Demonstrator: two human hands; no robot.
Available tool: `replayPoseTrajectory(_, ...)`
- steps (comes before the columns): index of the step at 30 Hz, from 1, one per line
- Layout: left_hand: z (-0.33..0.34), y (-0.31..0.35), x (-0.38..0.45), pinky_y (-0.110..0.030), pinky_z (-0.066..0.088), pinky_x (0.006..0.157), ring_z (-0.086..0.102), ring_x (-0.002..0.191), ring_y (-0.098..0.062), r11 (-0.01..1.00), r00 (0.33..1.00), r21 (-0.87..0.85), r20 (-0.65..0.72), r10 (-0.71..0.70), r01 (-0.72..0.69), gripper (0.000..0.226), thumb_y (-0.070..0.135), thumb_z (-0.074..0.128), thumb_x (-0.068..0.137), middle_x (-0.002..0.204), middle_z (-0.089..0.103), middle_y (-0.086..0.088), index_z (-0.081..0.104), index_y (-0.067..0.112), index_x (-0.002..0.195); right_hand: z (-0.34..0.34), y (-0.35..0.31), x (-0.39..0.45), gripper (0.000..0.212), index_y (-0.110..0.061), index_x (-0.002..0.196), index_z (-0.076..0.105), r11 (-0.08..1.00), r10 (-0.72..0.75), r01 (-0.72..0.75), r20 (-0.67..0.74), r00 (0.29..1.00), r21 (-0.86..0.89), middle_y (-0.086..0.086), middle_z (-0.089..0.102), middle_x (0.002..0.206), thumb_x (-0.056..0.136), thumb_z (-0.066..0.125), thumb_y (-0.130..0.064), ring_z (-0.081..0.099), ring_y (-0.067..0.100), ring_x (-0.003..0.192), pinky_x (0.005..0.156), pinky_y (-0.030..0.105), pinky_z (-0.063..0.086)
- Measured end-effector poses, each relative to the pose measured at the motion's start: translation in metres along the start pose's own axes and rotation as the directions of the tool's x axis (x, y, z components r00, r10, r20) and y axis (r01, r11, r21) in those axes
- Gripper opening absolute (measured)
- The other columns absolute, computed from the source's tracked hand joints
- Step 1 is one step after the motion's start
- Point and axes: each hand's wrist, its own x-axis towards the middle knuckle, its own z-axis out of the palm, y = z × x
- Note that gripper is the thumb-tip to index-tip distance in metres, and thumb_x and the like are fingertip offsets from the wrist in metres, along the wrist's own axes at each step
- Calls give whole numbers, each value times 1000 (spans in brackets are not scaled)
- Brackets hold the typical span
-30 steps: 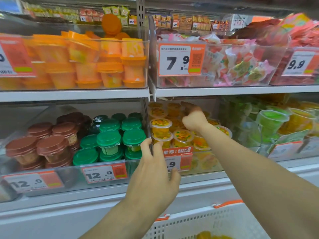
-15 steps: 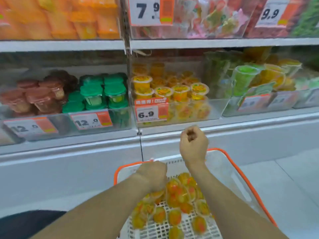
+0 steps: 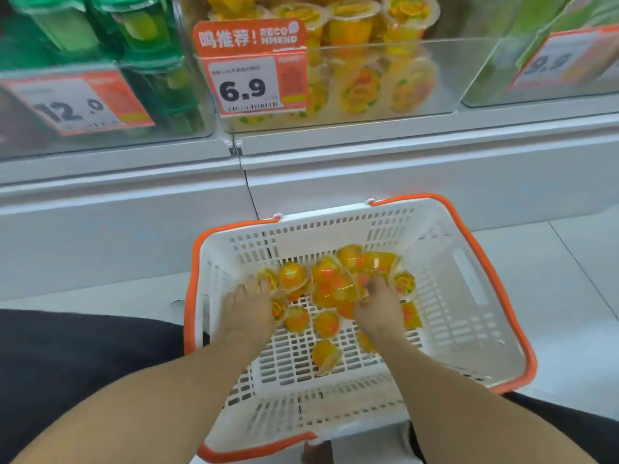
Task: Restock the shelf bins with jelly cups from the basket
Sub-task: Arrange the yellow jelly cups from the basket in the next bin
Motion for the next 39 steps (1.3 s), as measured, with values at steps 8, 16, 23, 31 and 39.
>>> replayPoseTrajectory(8,13,-2,33,-45,31,105,37,128,-34,975,990,-175,21,-138,139,75,65,49,91,142,45,-10,28,17,146,44,-47,28,61,-27,143,38,984,110,-86,151,982,-158,6,27,148,88,67,-32,25,38,139,93,47,46)
replayPoseTrajectory(16,1,2,56,-38,35,100,52,113,-29,905,940,-272,-14,-342,326,24,12,48,96,118,63,-8,58,16,117,54,-53,29,40,-15,114,55,944,297,-228,318,900,-238,5,64,95,79,73,-22,65,26,88,72,36,57)
replayPoseTrajectory(23,-13,4,60,-37,39,92,63,91,-25,856,917,-348,27,-399,383,13,23,56,95,87,70,-1,67,19,91,43,-43,18,39,-6,109,61,894,408,-439,561,720,-87,8,54,74,77,81,-15,49,23,55,45,23,44)
replayPoseTrajectory(31,-48,-10,29,-34,57,73,65,78,-19,757,929,-560,67,-365,338,11,24,68,90,83,70,-1,65,20,80,-14,-51,-11,28,-16,89,60,821,144,-511,774,616,254,-4,52,104,78,79,1,53,23,105,83,36,54)
replayPoseTrajectory(39,-147,-11,17,-29,42,69,54,77,-22,485,912,-790,222,-344,375,21,23,72,89,86,59,-7,69,3,95,-68,-96,-2,64,-19,128,60,345,-353,-450,558,751,824,16,67,110,78,65,21,68,35,99,89,47,56)
